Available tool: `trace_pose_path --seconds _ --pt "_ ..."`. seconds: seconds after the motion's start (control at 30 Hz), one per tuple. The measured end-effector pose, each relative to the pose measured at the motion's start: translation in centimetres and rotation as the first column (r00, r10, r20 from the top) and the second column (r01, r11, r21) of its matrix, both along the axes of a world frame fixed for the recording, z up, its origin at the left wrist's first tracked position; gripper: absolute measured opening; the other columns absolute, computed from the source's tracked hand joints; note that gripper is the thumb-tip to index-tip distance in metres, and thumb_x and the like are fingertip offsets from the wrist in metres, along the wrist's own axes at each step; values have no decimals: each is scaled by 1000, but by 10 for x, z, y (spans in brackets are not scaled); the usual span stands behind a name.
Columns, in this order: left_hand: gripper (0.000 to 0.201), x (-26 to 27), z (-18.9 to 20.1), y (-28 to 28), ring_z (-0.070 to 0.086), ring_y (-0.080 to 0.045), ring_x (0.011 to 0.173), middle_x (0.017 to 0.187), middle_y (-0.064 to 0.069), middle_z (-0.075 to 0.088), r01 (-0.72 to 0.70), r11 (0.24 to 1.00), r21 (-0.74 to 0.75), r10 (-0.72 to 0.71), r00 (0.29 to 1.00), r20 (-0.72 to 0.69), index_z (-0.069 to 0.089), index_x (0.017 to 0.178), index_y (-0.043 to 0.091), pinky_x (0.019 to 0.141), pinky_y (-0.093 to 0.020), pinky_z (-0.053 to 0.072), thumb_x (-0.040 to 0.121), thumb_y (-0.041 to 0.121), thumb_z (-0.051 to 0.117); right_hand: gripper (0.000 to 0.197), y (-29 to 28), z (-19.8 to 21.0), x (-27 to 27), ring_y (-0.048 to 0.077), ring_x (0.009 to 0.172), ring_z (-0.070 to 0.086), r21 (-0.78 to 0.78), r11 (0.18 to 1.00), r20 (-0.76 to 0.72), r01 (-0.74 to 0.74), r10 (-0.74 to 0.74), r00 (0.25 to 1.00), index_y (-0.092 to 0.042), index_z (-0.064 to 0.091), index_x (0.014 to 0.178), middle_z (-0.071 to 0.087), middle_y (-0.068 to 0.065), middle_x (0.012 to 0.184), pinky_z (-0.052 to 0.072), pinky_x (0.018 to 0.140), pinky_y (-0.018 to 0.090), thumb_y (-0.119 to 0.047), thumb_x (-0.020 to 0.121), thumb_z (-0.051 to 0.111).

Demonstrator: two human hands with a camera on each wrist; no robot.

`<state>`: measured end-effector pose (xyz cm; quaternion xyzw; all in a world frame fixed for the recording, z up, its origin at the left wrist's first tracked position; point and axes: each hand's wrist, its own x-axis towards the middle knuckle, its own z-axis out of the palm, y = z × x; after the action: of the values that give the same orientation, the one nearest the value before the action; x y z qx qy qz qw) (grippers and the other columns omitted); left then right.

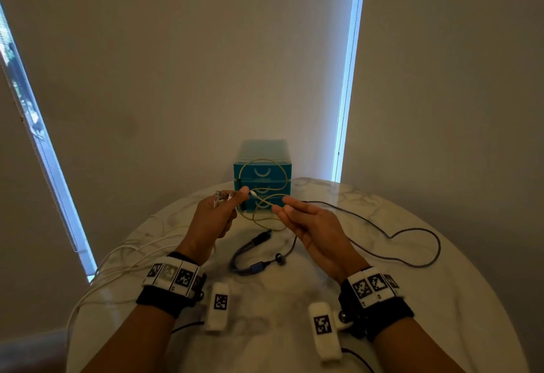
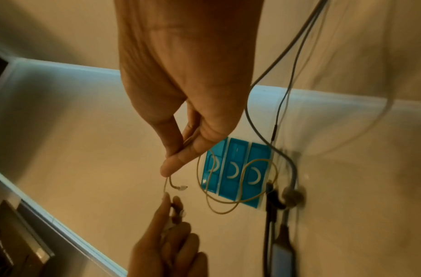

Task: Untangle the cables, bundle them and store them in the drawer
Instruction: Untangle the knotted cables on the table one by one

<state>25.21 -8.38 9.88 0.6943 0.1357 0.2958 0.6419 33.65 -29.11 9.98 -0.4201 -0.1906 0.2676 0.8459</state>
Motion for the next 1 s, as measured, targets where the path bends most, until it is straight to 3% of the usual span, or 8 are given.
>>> trace_pose_path --seconds 0.17,0.4,0.57,0.67,0.77,0.83,0.93,1.0 --pt "46 2 -2 -1 27 -9 46 59 3 46 7 998 -56 -7 1000 -3 80 104 15 47 -25 17 100 58 64 29 5 3 -11 29 116 76 92 995 -39 -31 35 999 5 64 131 76 23 123 63 92 27 9 103 55" --pt "52 4 -1 0 28 -8 40 88 -9 76 80 965 -249 -70 996 46 73 109 14 39 -19 17 106 60 49 23 23 -11 -34 29 110 78 -133 990 142 -45 64 988 2 68 122 80 20 112 63 91 27 7 100 65" --pt "50 1 3 -3 27 -8 43 59 3 47 33 966 -258 -28 999 23 69 98 20 39 -20 19 99 68 57 24 30 -14 -42 31 110 78 -199 974 164 -107 141 976 4 69 123 79 21 115 64 93 30 1 99 69" --pt "49 -2 6 -8 26 -10 49 57 6 36 55 978 -203 -54 998 11 66 91 22 47 -25 15 94 71 63 27 23 -5 -39 25 106 80 -311 949 275 -51 141 951 -8 73 122 81 9 115 66 89 34 -22 100 74" --pt "44 -6 11 -11 18 -13 52 59 2 26 175 974 -142 -176 984 1 64 85 19 57 -36 9 96 62 67 23 14 -5 -20 15 106 76 -372 860 521 349 -118 845 -27 75 112 77 -5 116 66 87 36 -44 95 78" --pt "42 -9 14 -12 16 -13 51 59 2 24 245 965 -91 -251 967 -54 64 82 17 55 -36 8 98 55 69 26 7 -8 -7 7 106 73 -273 785 649 557 -277 709 -38 68 118 64 -9 132 66 87 35 -38 95 80" --pt "40 -15 16 -13 23 -12 50 57 6 32 393 919 40 -378 904 -200 67 82 16 50 -29 16 99 52 69 54 2 -9 1 -3 106 69 -183 805 779 564 -231 583 -48 56 139 47 -23 141 62 82 20 -25 96 80" --pt "40 -18 16 -15 25 -12 51 57 5 36 467 879 92 -428 860 -279 70 80 18 50 -28 19 97 54 69 54 3 -8 -3 -2 101 70 -275 813 815 513 -85 573 -49 54 143 57 -25 135 61 79 18 -37 96 79"
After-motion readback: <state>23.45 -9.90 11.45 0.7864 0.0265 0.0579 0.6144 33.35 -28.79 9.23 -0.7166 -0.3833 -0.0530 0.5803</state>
